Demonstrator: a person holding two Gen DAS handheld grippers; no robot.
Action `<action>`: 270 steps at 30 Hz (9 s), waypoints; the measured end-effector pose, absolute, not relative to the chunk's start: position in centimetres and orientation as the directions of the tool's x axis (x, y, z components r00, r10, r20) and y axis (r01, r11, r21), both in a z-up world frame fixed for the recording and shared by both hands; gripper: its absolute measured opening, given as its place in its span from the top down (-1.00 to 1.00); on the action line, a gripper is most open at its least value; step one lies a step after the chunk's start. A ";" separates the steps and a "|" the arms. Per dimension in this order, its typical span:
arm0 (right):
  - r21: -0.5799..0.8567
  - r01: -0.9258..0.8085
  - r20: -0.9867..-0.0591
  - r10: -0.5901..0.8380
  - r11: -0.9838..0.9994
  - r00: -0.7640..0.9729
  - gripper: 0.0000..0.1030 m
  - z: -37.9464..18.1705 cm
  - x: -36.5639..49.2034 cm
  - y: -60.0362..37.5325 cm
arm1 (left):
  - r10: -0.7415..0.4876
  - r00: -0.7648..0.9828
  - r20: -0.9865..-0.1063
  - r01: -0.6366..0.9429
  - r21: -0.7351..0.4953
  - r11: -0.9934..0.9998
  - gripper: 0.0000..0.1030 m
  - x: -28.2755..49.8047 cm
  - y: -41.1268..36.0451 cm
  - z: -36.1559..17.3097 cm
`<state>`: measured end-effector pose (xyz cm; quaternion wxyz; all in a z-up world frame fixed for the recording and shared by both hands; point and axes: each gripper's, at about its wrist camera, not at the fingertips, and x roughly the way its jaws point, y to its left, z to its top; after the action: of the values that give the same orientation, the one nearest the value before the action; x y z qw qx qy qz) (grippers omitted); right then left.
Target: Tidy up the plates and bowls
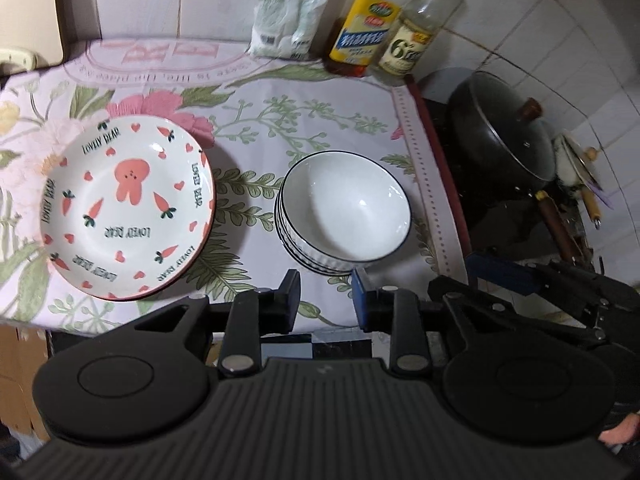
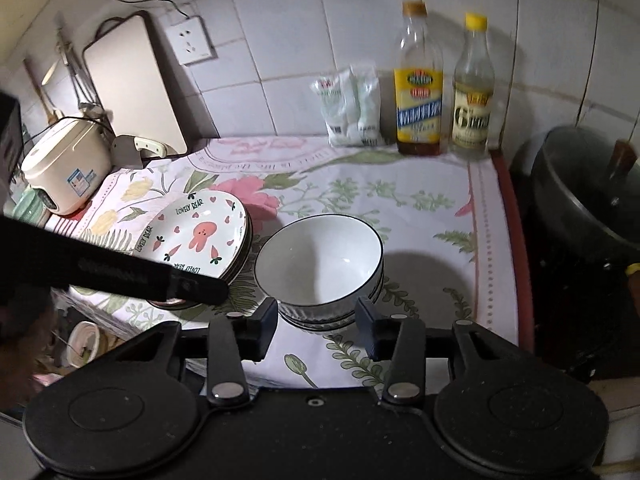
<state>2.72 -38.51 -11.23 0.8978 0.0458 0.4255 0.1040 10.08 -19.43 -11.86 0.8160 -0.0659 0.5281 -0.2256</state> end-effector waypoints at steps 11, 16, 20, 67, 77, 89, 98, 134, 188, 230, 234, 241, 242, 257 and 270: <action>0.171 -0.146 -0.687 0.224 0.974 0.691 -0.06 -8.9 -3.4 -37.3 | -0.452 0.389 -0.803 0.381 -0.306 0.873 0.35 4.9 -17.5 -10.6; 0.140 -0.139 -0.628 0.197 0.980 0.753 -0.08 -9.9 -5.1 -37.2 | -0.454 0.414 -0.789 0.397 -0.292 0.870 0.27 3.3 -17.0 -11.2; 0.095 -0.145 -0.601 0.173 0.985 0.780 -0.20 -11.0 -5.9 -36.9 | -0.452 0.470 -0.758 0.401 -0.272 0.874 0.21 2.5 -16.7 -11.7; -0.012 -0.087 -0.450 0.073 0.996 0.890 -0.98 -29.3 4.5 -34.5 | -0.719 0.456 -0.525 0.300 -0.670 0.679 -0.46 12.1 -16.2 -22.6; 0.089 -0.106 -0.452 0.135 0.990 0.882 -1.00 -29.4 5.7 -35.2 | -0.618 0.468 -0.632 0.151 -0.632 0.760 -0.33 14.9 -17.6 -25.3; 0.058 -0.127 -0.415 0.140 0.990 0.899 -1.00 -30.1 6.6 -34.8 | -0.572 0.468 -0.674 0.160 -0.572 0.805 0.24 15.8 -19.4 -26.2; 0.070 -0.131 -0.425 0.149 0.989 0.893 -1.00 -30.2 7.1 -34.7 | -0.563 0.474 -0.676 0.161 -0.562 0.811 0.29 15.9 -19.5 -26.5; 0.024 -0.287 -0.355 0.277 0.958 0.893 -1.00 -22.2 8.0 -28.7 | -0.504 0.607 -0.614 0.265 -0.442 0.857 0.28 12.9 -12.0 -17.1; 0.057 -0.438 -0.566 0.390 0.897 0.726 -1.00 -26.4 14.7 -17.2 | -0.447 0.541 -0.713 0.118 -0.462 0.879 0.28 18.8 -0.7 -23.5; 0.021 -0.163 -0.491 0.152 0.986 0.858 -1.00 -18.3 4.3 -23.2 | -0.308 0.623 -0.719 0.190 -0.242 0.951 -0.08 10.3 -2.7 -14.7; -0.013 -0.110 -0.490 0.089 0.994 0.867 -0.99 -16.7 3.1 -23.4 | -0.284 0.635 -0.718 0.197 -0.204 0.959 -0.08 8.8 -3.0 -13.2; -0.002 -0.043 -0.497 0.036 0.999 0.867 -0.99 -13.0 1.3 -24.6 | -0.273 0.646 -0.713 0.191 -0.196 0.962 -0.17 6.8 -2.6 -11.0; 0.002 -0.034 -0.503 0.030 0.999 0.864 -0.99 -12.3 1.1 -24.7 | -0.276 0.649 -0.709 0.193 -0.198 0.961 -0.18 6.4 -2.5 -10.6; 0.004 0.094 -0.618 -0.071 0.996 0.783 -1.00 -4.9 -3.4 -26.2 | -0.288 0.657 -0.697 0.215 -0.193 0.957 -0.40 1.4 -2.7 -5.6; 0.014 0.120 -0.704 -0.075 0.993 0.706 -1.00 -4.9 -4.2 -26.1 | -0.244 0.631 -0.736 0.205 -0.146 0.968 -0.79 0.7 -2.7 -5.7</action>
<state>-4.18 -26.10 -4.88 0.9232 0.0294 0.3796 -0.0528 0.74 -2.72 -5.74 0.9027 -0.0242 0.4112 -0.1244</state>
